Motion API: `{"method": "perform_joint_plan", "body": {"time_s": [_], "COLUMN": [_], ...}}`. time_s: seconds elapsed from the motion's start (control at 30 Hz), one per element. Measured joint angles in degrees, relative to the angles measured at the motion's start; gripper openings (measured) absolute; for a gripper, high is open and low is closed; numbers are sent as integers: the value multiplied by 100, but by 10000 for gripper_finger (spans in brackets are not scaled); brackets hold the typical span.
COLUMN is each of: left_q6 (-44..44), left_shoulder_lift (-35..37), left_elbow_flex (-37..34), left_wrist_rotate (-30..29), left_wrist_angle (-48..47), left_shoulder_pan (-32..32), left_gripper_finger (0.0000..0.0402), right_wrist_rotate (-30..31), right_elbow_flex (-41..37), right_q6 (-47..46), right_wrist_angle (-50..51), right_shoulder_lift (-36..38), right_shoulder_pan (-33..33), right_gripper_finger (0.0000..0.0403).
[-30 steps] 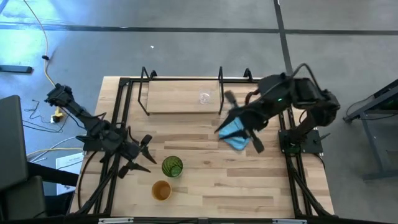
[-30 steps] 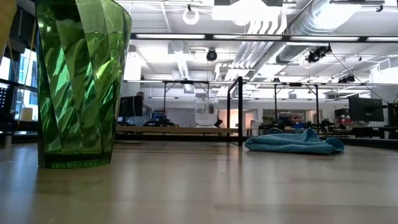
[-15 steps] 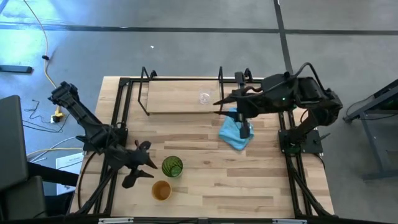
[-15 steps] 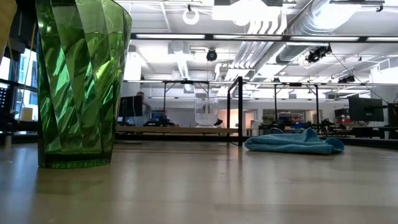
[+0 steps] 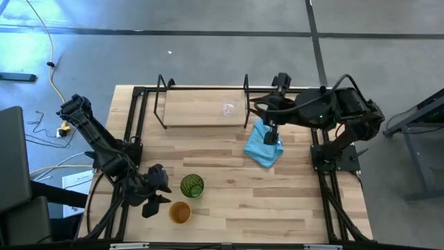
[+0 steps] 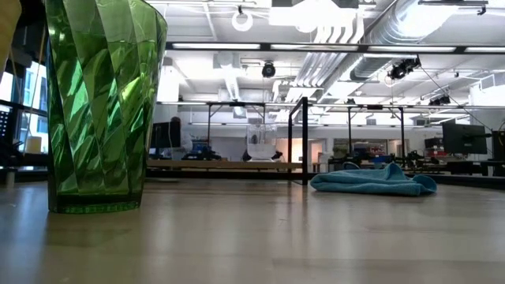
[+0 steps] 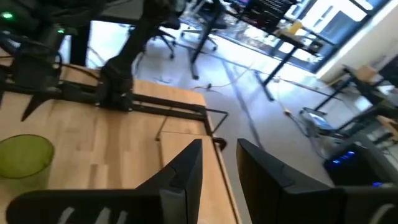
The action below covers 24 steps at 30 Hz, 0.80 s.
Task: Stack small to large cups/mugs on shelf
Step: Put the yellow cup on the shelf
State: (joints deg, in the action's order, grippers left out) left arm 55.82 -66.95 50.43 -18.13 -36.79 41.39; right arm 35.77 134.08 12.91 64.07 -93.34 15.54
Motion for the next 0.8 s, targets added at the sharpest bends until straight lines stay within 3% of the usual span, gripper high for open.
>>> {"method": "perform_joint_plan", "body": {"time_s": [0.53,0.8], "left_q6": [1087,1064], "left_shoulder_lift": [-669,-859], "left_elbow_flex": [150,153], "left_wrist_rotate": [322,356], "left_wrist_angle": [-85,29], "left_shoulder_pan": [-11,-20], "left_gripper_finger": [168,168], "right_wrist_rotate": [1385,1475], "right_elbow_flex": [0,0], "right_q6": [-347,-407], "right_wrist_angle": [677,818], "right_shoulder_lift": [48,48], "right_shoulder_pan": [219,219], "right_gripper_finger": [92,92]}}
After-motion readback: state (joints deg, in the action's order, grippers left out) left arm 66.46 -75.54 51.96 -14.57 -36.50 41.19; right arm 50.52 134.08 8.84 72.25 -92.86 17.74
